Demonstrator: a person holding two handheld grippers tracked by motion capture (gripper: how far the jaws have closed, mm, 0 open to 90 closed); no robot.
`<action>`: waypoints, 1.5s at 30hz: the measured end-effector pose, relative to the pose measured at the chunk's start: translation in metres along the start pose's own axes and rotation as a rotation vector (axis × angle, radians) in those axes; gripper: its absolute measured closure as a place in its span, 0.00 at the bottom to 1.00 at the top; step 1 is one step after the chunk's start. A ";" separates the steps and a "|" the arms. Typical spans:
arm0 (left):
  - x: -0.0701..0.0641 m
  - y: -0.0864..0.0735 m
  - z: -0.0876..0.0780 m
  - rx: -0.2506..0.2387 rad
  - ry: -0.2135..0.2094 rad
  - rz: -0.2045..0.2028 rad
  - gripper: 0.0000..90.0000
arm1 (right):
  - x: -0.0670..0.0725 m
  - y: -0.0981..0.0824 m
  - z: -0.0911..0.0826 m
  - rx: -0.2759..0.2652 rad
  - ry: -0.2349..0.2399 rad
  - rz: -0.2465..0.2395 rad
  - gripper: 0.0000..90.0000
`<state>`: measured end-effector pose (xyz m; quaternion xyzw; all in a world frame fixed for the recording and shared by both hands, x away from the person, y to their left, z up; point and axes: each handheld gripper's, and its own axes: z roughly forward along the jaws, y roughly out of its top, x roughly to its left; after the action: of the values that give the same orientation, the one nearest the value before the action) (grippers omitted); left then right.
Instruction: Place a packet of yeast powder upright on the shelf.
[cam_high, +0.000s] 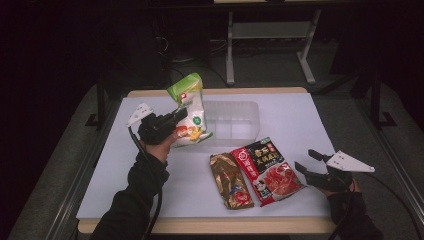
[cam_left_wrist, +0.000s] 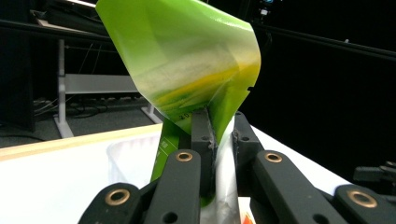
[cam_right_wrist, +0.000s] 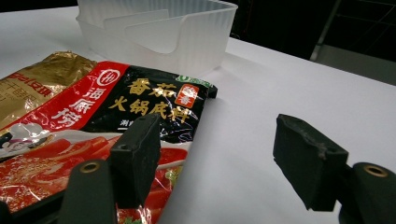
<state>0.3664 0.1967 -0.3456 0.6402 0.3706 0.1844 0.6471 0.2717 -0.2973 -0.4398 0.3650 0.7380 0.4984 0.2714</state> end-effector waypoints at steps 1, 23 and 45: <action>-0.001 0.001 0.005 0.007 0.007 0.006 0.93 | 0.000 0.000 0.000 0.000 0.000 0.000 0.35; -0.004 0.012 0.071 0.060 0.244 0.088 0.93 | 0.000 -0.001 0.000 0.000 0.006 -0.001 0.35; -0.018 -0.014 0.118 0.151 0.383 0.166 0.90 | 0.004 -0.001 0.003 0.025 0.007 -0.036 0.35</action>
<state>0.4352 0.1006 -0.3658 0.6685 0.4454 0.3268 0.4979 0.2710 -0.2928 -0.4422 0.3531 0.7515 0.4857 0.2732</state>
